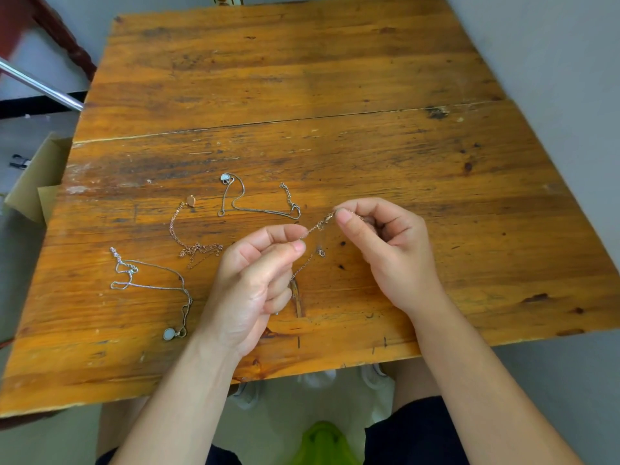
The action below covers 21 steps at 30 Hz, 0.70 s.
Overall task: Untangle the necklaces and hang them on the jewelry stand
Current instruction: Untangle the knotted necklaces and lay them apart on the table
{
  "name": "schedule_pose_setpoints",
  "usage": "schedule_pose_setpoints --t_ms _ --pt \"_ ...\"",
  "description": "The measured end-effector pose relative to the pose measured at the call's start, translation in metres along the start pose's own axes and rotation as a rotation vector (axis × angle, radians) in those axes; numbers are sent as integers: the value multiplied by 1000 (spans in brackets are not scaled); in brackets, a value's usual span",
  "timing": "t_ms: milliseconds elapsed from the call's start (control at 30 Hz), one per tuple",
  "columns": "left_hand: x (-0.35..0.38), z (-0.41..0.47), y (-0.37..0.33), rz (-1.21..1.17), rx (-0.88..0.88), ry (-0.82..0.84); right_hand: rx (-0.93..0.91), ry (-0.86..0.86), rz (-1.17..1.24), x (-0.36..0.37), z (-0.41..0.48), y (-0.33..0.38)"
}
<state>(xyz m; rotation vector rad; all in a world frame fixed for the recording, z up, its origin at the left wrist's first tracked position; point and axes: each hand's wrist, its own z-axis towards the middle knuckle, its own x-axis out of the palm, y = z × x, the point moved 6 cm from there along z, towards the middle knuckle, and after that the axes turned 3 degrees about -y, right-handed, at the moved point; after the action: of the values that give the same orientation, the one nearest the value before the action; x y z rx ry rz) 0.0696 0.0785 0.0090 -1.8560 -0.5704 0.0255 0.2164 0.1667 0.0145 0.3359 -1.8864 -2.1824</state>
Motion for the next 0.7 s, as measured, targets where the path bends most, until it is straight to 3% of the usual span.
schedule_pose_setpoints --t_ms 433,700 --pt "6 2 -3 157 -62 28 -5 34 -26 2 2 -2" --pt "9 5 -5 180 -17 -84 81 112 6 3 4 -8"
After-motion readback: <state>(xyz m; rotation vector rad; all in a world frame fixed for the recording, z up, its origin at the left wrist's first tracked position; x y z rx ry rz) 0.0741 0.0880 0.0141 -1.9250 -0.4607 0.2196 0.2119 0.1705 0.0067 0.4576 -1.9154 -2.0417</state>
